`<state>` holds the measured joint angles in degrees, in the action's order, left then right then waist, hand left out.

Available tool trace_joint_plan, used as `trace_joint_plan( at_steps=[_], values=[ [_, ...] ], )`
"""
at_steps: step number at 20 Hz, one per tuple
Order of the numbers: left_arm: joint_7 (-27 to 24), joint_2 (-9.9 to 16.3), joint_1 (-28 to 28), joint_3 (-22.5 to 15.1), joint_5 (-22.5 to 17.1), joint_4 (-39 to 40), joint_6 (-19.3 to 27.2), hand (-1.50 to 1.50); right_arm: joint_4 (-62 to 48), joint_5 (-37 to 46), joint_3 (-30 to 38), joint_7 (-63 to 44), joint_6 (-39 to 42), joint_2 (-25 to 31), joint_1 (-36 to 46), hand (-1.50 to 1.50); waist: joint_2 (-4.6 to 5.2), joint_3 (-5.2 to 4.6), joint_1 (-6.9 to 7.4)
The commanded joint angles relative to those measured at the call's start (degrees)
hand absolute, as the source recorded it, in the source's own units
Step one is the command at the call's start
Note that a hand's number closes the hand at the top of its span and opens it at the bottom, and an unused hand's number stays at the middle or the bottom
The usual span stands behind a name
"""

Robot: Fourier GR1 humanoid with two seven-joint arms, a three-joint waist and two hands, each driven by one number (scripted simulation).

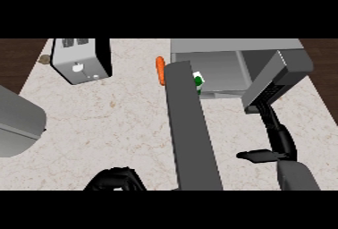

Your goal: Pick up the milk, place it into the microwave and close the microwave

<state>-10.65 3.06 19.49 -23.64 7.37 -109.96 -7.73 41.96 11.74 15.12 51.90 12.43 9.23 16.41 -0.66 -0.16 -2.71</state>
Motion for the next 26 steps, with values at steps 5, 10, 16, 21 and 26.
trace_joint_plan(
  at_steps=[5, 10, 16, 21, 26],
  values=[
    [6.9, -3.0, -19.6, -1.9, 3.7, 15.4, 1.9, 1.5, 20.5, -3.1, -1.1, -3.3, 1.8, 0.4, -15.4, -1.5, 0.54, 0.05, 0.4],
    [8.3, -3.0, -24.4, -5.5, 7.3, 25.6, -3.9, 1.5, 27.5, -5.8, 1.0, -3.7, 4.6, 3.6, -23.1, -1.5, 0.54, 0.04, -0.09],
    [-1.6, -3.0, -38.0, -12.4, -2.5, 47.8, 5.2, 1.5, 34.5, -10.2, 1.3, -8.0, 8.5, 4.9, -23.4, -1.5, 1.08, -0.03, -0.53],
    [-3.7, -3.0, -43.8, -23.6, -11.6, 54.3, 10.6, 1.5, 37.3, -14.1, 2.4, -7.2, 12.2, 7.9, -24.8, -1.5, 1.36, -0.03, -1.91],
    [-1.6, -3.0, -46.0, -30.3, -16.8, 54.2, 22.9, 1.5, 41.5, -16.7, 1.2, -8.9, 13.8, 9.1, -24.1, -1.5, 1.57, -0.11, -3.98]
  ],
)
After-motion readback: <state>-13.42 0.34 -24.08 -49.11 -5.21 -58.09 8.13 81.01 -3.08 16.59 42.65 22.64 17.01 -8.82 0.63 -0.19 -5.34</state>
